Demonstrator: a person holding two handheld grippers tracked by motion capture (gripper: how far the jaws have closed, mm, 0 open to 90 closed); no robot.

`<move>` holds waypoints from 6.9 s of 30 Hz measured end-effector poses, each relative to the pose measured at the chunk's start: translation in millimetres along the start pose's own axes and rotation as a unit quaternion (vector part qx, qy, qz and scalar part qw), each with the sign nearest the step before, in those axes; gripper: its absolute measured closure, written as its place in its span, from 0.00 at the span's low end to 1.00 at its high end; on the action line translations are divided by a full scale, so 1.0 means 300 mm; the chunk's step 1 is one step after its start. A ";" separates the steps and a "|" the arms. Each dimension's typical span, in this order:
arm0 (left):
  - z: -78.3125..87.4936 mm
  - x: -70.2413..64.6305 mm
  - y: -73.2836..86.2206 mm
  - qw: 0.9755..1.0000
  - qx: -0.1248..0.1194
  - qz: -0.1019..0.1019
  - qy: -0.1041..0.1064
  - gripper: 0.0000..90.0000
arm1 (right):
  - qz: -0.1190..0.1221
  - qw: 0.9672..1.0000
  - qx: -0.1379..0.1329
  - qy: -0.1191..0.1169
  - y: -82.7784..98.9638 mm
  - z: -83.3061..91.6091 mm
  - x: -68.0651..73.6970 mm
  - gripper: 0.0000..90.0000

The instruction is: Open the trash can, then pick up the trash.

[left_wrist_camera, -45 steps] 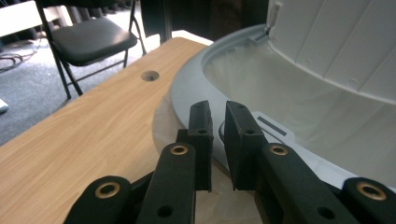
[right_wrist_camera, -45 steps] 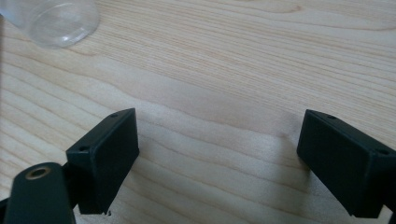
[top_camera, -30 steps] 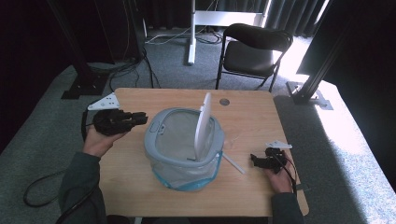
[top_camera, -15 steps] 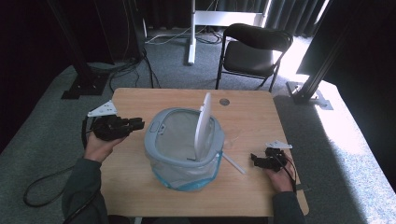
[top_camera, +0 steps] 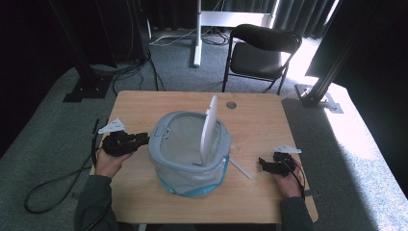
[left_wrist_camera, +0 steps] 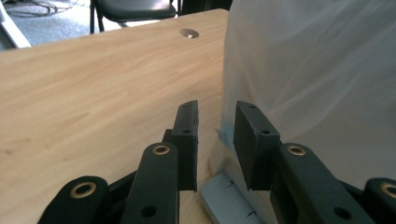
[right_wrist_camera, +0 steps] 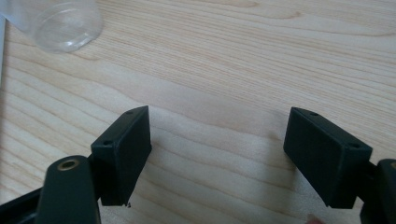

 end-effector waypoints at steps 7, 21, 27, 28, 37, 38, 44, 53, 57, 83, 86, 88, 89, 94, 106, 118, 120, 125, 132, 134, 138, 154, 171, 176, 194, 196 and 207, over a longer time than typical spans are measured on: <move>-0.047 -0.017 0.095 1.000 -0.003 0.025 -0.017 0.76 | 0.003 1.000 0.003 -0.003 0.000 -0.002 0.002 0.22; -0.095 -0.063 0.204 0.999 0.023 0.044 -0.023 0.76 | 0.004 1.000 0.003 -0.004 0.000 -0.001 0.002 0.22; -0.104 -0.068 0.207 0.999 0.024 0.044 -0.019 0.76 | 0.004 1.000 0.002 -0.004 0.001 -0.001 0.002 0.22; -0.106 -0.069 0.208 0.999 0.026 0.045 -0.017 0.75 | 0.004 1.000 0.002 -0.004 0.002 0.000 0.002 0.22; -0.105 -0.064 0.213 0.998 0.023 0.049 -0.017 0.75 | 0.004 1.000 0.002 -0.004 0.003 0.001 0.002 0.22; -0.105 -0.063 0.213 0.998 0.022 0.050 -0.018 0.75 | 0.004 1.000 0.002 -0.004 0.003 0.001 0.002 0.22; -0.109 -0.062 0.216 0.998 0.023 0.052 -0.015 0.74 | 0.004 1.000 0.002 -0.004 0.003 0.001 0.002 0.22; -0.116 -0.059 0.229 0.998 0.028 0.054 -0.006 0.74 | 0.003 1.000 0.001 -0.003 0.003 0.001 0.003 0.22; -0.118 -0.056 0.226 0.998 0.025 0.052 -0.005 0.74 | 0.001 1.000 0.001 -0.002 0.004 0.002 0.004 0.22; -0.120 -0.053 0.233 0.998 0.030 0.058 -0.012 0.69 | -0.005 0.996 -0.026 -0.080 -0.162 0.106 0.133 0.56; -0.120 -0.054 0.233 0.998 0.030 0.058 -0.012 0.68 | -0.017 0.995 -0.032 -0.097 -0.193 0.119 0.141 0.58; -0.121 -0.054 0.233 0.998 0.032 0.057 -0.011 0.68 | -0.021 0.994 -0.033 -0.106 -0.209 0.121 0.146 0.58; -0.122 -0.054 0.233 0.998 0.033 0.056 -0.011 0.68 | -0.021 0.993 -0.034 -0.108 -0.219 0.120 0.151 0.58; -0.121 -0.054 0.234 0.998 0.033 0.058 -0.011 0.69 | -0.014 0.993 -0.028 -0.116 -0.264 0.103 0.186 0.59; -0.122 -0.053 0.234 0.998 0.033 0.056 -0.010 0.69 | -0.009 0.993 0.006 -0.117 -0.299 0.028 0.223 0.60; -0.128 -0.056 0.233 0.998 0.038 0.055 -0.007 0.69 | 0.028 0.987 0.063 -0.147 -0.208 0.057 0.196 0.88; -0.128 -0.056 0.233 0.998 0.038 0.055 -0.007 0.69 | 0.040 0.986 0.070 -0.144 -0.203 0.057 0.200 0.94; -0.131 -0.056 0.234 0.998 0.039 0.056 -0.007 0.69 | 0.052 0.985 0.067 -0.149 -0.202 0.056 0.207 0.96; -0.129 -0.055 0.233 0.998 0.038 0.055 -0.007 0.69 | 0.037 0.987 0.038 -0.153 -0.241 0.082 0.207 0.96; -0.130 -0.056 0.233 0.998 0.039 0.056 -0.006 0.69 | 0.036 0.987 0.031 -0.152 -0.256 0.093 0.205 0.96; -0.131 -0.057 0.233 0.998 0.038 0.056 -0.007 0.69 | 0.030 0.988 0.015 -0.154 -0.289 0.120 0.202 0.96; -0.130 -0.056 0.232 0.998 0.038 0.055 -0.007 0.69 | 0.027 0.988 -0.020 -0.154 -0.373 0.165 0.221 0.96; -0.129 -0.057 0.232 0.998 0.038 0.055 -0.007 0.69 | 0.037 0.986 -0.057 -0.156 -0.477 0.216 0.256 0.96; -0.132 -0.058 0.232 0.998 0.037 0.055 -0.008 0.69 | 0.040 0.985 -0.064 -0.157 -0.504 0.234 0.268 0.96; -0.130 -0.057 0.231 0.998 0.037 0.054 -0.009 0.68 | 0.066 0.980 -0.087 -0.165 -0.592 0.277 0.347 0.96; -0.130 -0.057 0.232 0.998 0.037 0.054 -0.009 0.68 | 0.067 0.979 -0.092 -0.168 -0.603 0.285 0.354 0.96; -0.134 -0.058 0.232 0.998 0.039 0.053 -0.008 0.68 | 0.071 0.975 -0.106 -0.180 -0.656 0.319 0.386 0.96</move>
Point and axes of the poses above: each handheld gripper's, and its own axes: z roughly backward along the jaws, y roughly out of its underside, x roughly to its left, the point moved 1 cm from there along -z, roughly forward along the jaws, and after that the axes turned 13 degrees about -z, right-handed, at the moved point
